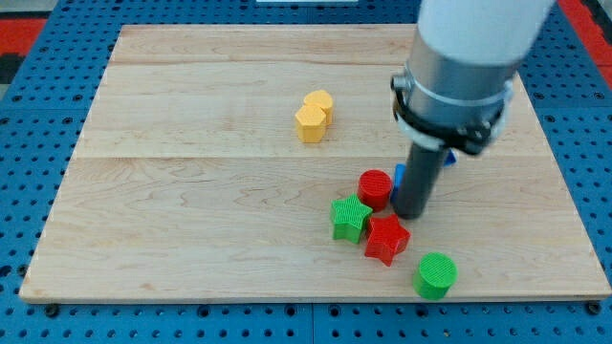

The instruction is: Place the blue blocks at the top right of the red circle

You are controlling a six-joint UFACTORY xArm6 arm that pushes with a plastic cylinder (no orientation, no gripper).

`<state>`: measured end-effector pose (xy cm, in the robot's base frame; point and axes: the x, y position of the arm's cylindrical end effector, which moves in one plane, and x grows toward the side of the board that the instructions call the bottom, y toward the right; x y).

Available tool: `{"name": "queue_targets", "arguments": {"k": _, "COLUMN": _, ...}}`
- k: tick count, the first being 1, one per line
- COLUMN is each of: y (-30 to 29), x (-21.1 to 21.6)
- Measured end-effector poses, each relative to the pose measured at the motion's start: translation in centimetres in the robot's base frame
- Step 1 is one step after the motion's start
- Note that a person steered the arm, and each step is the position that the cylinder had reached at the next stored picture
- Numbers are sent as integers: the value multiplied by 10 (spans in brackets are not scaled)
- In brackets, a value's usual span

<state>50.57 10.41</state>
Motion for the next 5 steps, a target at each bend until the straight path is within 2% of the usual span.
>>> {"name": "queue_targets", "arguments": {"k": 1, "y": 0, "x": -41}}
{"name": "queue_targets", "arguments": {"k": 5, "y": 9, "x": -19}}
